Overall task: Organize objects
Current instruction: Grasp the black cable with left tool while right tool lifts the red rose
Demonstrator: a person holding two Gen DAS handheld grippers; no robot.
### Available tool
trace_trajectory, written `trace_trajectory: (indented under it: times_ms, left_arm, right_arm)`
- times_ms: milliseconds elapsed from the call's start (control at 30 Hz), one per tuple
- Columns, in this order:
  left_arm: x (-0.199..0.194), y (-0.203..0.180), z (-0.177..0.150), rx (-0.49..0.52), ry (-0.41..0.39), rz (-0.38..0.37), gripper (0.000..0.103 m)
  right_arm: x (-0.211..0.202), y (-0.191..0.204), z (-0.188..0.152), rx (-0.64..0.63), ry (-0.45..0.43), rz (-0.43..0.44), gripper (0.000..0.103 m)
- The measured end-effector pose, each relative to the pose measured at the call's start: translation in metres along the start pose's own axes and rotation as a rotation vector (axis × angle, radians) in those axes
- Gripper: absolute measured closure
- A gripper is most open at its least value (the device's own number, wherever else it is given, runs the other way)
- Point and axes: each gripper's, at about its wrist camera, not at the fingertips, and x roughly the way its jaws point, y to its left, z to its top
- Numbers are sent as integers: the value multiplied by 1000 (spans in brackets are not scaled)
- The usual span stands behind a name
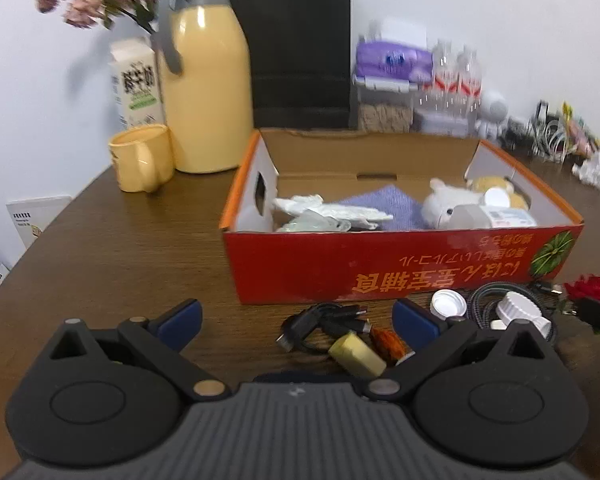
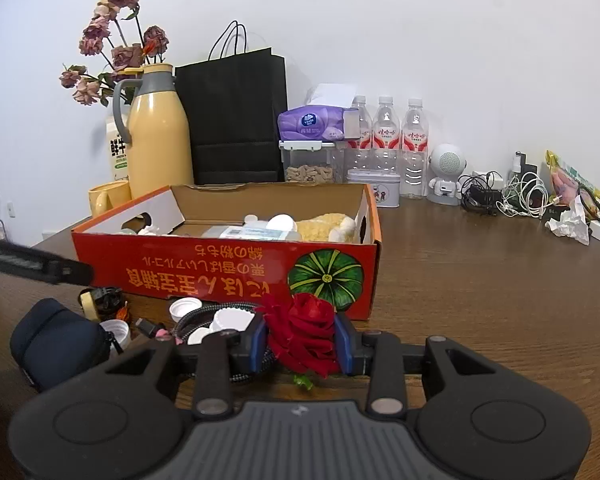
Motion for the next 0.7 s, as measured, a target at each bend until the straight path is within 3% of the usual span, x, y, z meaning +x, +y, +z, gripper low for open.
trace_trajectory:
  times_ms: [133,200,267,400,700]
  left_arm:
    - [25,-1,6,-33,73,-10,0]
    - [33,-1,6,-53,95,-13,5]
    - [37,-1,4,-60,107,-14,21]
    - [38,1,0,-70,112,-28,40]
    - [34,7,-7,-97,64,-61,46]
  right_arm:
    - [0,0,0,2,-2,2,69]
    - [-1,0,0,2,-2,1,69]
    - [0,0,0,2,-2,3,69]
    - [0,1,0,4,-3,8,69]
    - [-1,-1,0,7,-12,18,69]
